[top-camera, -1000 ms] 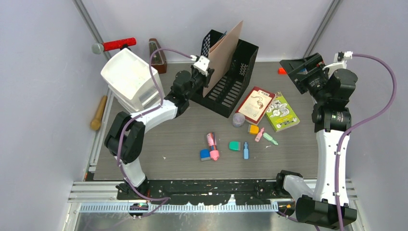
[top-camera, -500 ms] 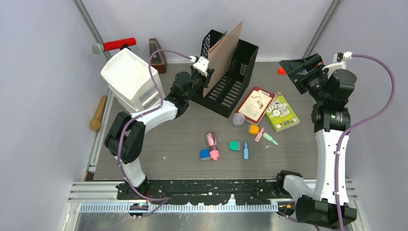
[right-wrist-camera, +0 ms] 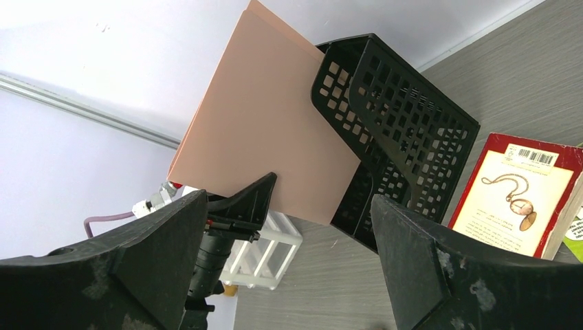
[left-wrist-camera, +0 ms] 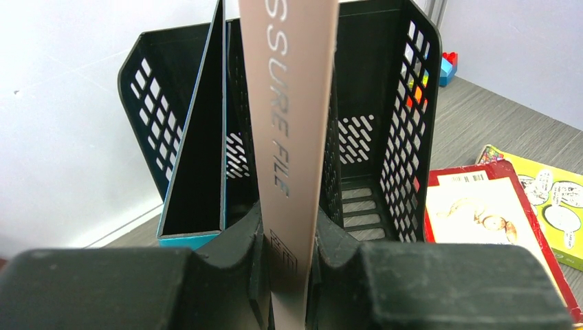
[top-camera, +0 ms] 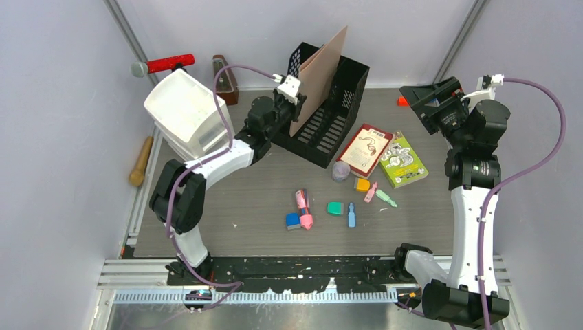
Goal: Organize the desk
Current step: Place the folder in the storage box.
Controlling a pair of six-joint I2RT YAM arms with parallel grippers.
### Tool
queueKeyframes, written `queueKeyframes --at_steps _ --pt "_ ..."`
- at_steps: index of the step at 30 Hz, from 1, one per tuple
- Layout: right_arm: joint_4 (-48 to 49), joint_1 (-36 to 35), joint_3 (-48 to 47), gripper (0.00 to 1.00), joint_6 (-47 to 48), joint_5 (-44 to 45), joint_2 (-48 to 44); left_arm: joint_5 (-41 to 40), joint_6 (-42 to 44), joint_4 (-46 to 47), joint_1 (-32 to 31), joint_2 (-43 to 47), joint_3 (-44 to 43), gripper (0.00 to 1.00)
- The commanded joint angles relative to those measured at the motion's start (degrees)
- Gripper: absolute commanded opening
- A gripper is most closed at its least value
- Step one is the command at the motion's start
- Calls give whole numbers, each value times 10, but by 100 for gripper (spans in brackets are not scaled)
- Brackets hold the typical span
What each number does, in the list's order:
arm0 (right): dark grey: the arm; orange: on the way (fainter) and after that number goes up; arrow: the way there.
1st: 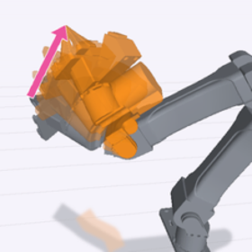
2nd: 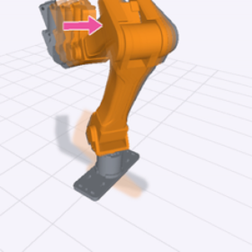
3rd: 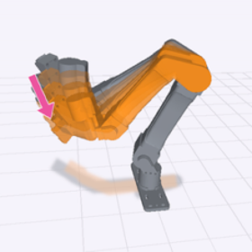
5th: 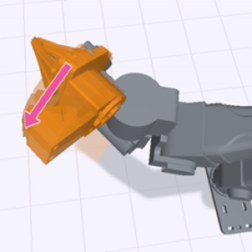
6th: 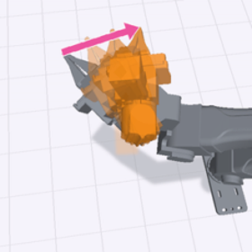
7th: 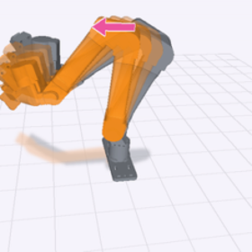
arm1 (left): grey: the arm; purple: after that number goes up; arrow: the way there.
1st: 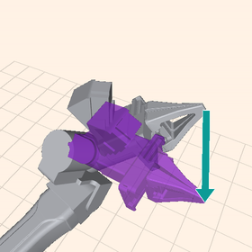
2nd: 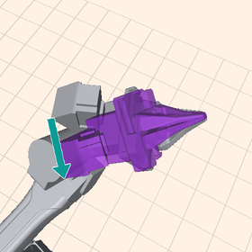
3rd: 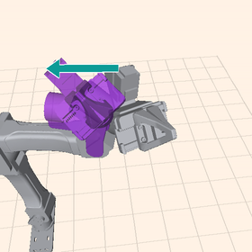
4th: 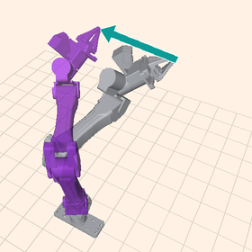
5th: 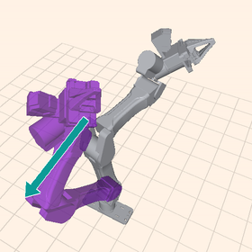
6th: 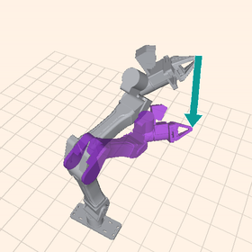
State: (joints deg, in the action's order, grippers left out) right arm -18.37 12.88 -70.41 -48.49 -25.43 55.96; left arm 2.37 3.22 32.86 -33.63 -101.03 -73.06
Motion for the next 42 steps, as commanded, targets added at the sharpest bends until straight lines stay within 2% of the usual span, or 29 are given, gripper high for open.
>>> queueKeyframes --at_steps 1,5,10,20,26,33,35,37,40,42 --pt "31 5 -1 95 -7 5 -10 -5 -2 41 1 18 -31 0" --pt "32 7 1 95 -7 5 -10 0 0 90 2 13 -7 0" --pt "31 8 -1 95 -8 5 -9 13 13 212 2 1 54 0" --pt "30 9 -2 95 -7 6 -5 19 17 225 1 -11 67 0" --pt "32 8 -1 95 -10 5 -2 20 15 184 2 -9 61 0" --pt "33 8 4 95 -8 6 -10 -2 31 77 2 -6 57 0" --pt "33 8 4 95 -8 5 -10 -4 36 52 1 -8 54 4" --pt "33 9 5 95 -9 5 -11 -4 39 18 2 -12 46 14" --pt "34 9 5 95 -9 5 -10 -4 39 -44 1 -14 26 21" --pt "33 8 5 95 -9 5 -8 -4 38 -69 2 -15 15 31"
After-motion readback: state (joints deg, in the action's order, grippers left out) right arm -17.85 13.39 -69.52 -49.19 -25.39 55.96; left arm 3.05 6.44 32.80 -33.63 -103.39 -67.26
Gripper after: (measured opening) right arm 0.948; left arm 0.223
